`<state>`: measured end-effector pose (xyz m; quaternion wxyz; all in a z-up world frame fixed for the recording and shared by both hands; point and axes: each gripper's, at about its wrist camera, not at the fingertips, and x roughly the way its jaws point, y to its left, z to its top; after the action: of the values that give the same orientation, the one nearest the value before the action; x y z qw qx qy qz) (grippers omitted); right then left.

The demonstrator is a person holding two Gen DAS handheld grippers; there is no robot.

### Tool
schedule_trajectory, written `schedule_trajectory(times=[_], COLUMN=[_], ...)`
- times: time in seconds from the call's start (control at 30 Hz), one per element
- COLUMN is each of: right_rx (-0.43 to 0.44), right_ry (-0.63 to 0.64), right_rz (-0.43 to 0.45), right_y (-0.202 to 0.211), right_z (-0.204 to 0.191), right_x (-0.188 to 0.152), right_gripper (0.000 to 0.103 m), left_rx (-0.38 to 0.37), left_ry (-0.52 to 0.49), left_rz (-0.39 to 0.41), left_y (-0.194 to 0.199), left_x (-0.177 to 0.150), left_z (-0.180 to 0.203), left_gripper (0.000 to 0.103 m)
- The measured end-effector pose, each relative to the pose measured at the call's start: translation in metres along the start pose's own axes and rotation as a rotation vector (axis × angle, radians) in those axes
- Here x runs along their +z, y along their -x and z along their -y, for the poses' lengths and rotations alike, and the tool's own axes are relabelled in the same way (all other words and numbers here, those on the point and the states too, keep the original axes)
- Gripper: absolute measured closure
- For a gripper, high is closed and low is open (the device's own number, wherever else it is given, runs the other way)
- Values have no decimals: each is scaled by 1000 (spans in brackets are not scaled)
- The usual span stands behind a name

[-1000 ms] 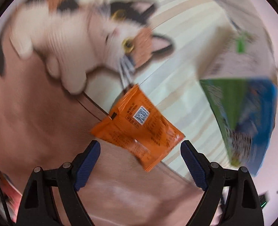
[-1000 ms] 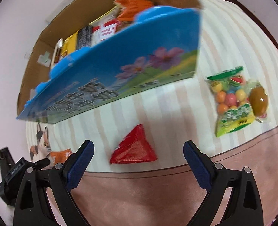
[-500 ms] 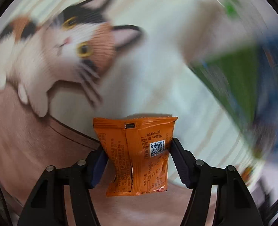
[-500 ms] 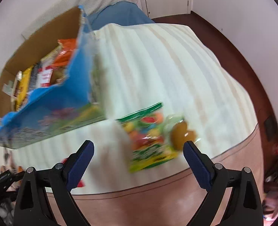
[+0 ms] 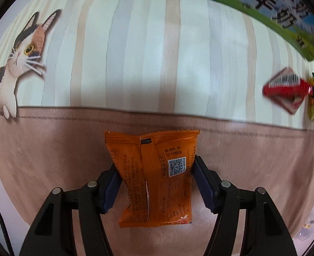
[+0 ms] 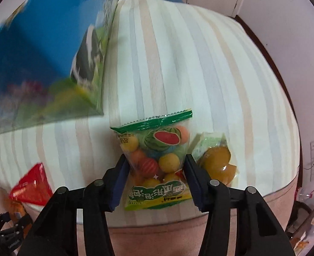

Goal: Organize snacks
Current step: 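Grasp the orange bag with the left tool while the right tool grasps the fruit candy bag, then carry both bags into the cardboard box and open both tools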

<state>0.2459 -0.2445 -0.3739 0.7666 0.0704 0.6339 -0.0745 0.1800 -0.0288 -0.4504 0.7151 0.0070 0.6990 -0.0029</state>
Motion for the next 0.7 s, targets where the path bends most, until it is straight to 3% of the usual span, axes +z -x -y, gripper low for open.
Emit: schedule_trajectory(times=[0.17, 0.37, 0.5, 0.7], right_rx=[66, 157, 192, 212], right_ry=[60, 95, 67, 11], right_rz=[-74, -245, -304, -304], right_y=[7, 6, -1, -8], right_z=[-5, -15, -17, -3], right_x=[-47, -119, -130, -119], right_gripper=[49, 49, 37, 35], left_rx=[5, -2, -64, -148], left_ry=[-53, -110, -86, -90], left_rz=[-1, -54, -92, -138], left_y=[-2, -8, -17, -24], left_x=[-1, -36, -42, -41], left_z=[19, 32, 25, 18], left_gripper=[41, 40, 39, 31])
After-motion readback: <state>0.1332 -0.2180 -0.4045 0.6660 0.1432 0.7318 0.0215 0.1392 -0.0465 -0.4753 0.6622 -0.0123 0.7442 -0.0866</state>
